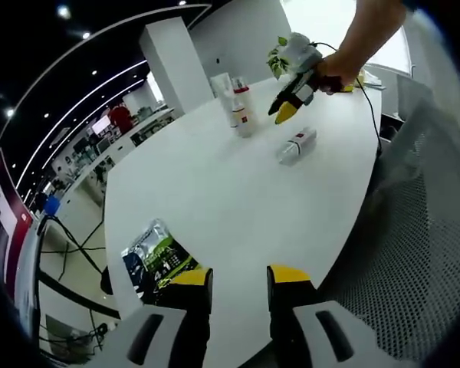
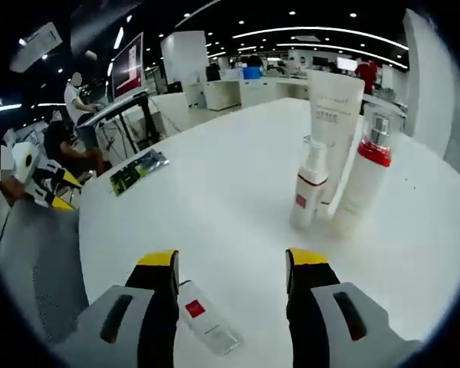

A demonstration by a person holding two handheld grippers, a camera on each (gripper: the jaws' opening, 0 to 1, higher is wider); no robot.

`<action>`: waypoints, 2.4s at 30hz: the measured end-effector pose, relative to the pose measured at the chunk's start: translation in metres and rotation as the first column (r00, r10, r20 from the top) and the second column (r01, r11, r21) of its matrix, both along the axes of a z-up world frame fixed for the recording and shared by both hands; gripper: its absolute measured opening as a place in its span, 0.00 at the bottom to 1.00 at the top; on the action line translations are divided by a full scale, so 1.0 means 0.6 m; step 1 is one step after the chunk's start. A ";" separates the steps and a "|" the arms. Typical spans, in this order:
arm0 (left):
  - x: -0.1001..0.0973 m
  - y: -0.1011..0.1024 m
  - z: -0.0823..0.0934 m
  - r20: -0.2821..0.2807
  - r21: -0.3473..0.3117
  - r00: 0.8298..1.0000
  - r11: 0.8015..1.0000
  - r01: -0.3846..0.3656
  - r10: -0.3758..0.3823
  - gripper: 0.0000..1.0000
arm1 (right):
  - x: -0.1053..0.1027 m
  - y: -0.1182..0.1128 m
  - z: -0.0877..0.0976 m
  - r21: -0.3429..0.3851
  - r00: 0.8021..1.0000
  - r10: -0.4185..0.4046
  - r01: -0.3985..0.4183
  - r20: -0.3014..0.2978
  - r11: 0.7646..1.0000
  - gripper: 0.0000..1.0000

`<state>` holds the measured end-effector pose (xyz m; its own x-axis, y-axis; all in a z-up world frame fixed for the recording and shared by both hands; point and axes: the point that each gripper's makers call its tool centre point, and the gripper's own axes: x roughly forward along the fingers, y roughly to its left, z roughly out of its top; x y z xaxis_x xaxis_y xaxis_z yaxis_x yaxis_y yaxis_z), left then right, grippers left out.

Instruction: Arrange the skincare products in the storage area until every visible bottle or jar stands upright without overlapping.

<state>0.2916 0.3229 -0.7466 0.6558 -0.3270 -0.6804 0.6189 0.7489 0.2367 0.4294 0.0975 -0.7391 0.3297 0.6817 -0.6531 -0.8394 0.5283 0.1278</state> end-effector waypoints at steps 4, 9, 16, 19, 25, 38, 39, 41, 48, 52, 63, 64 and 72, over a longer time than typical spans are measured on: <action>-0.002 -0.003 -0.002 -0.005 0.000 1.000 1.000 0.010 -0.010 0.29 | -0.044 0.011 -0.027 -0.118 0.987 0.149 -0.156 -0.064 0.981 0.58; -0.002 -0.002 -0.005 -0.026 -0.026 1.000 1.000 -0.008 0.007 0.29 | -0.068 -0.001 -0.069 -0.311 0.956 0.281 -0.292 -0.082 0.904 0.53; -0.003 -0.004 -0.003 -0.028 -0.039 1.000 0.999 -0.002 0.001 0.29 | -0.067 -0.016 -0.095 -0.335 0.960 0.239 -0.275 -0.144 0.901 0.43; 0.002 -0.017 0.022 0.010 -0.139 1.000 0.990 -0.004 0.006 0.29 | -0.065 -0.027 -0.103 -0.375 0.962 0.236 -0.270 -0.135 0.887 0.35; -0.012 -0.035 0.025 -0.012 -0.185 0.999 0.981 0.049 -0.052 0.29 | -0.073 -0.036 -0.123 -0.422 0.951 0.288 -0.309 -0.113 0.852 0.21; -0.006 -0.041 0.071 -0.075 -0.472 0.997 0.881 -0.026 -0.011 0.29 | -0.135 0.022 -0.101 -0.368 0.988 0.150 -0.156 -0.046 0.917 0.18; -0.003 -0.038 0.075 -0.063 -0.477 0.998 0.879 -0.023 -0.008 0.29 | -0.140 0.031 -0.096 -0.356 0.989 0.143 -0.146 -0.037 0.923 0.18; -0.003 -0.035 0.082 -0.061 -0.499 0.998 0.866 -0.036 0.007 0.29 | -0.154 0.065 -0.075 -0.292 0.990 0.138 -0.135 -0.011 0.947 0.18; -0.001 -0.034 0.088 -0.054 -0.519 0.998 0.853 -0.055 0.031 0.29 | -0.183 0.179 0.021 -0.085 0.990 0.114 -0.107 0.086 0.991 0.18; -0.006 -0.038 0.085 -0.028 -0.450 1.000 0.893 -0.015 0.003 0.29 | -0.199 0.229 0.061 0.030 0.991 0.083 -0.087 0.104 0.996 0.18; -0.006 -0.041 0.123 -0.075 -0.622 0.997 0.782 -0.047 0.000 0.33 | -0.222 0.289 0.126 0.217 0.996 -0.003 -0.017 0.091 0.976 0.18; -0.007 -0.040 0.123 -0.085 -0.625 0.996 0.779 -0.049 -0.006 0.33 | -0.224 0.292 0.133 0.221 0.994 -0.008 -0.016 0.107 0.975 0.18; -0.016 -0.063 0.169 -0.090 -0.689 0.995 0.724 -0.038 -0.034 0.37 | -0.208 0.272 0.180 0.301 0.982 -0.116 0.066 0.149 0.951 0.18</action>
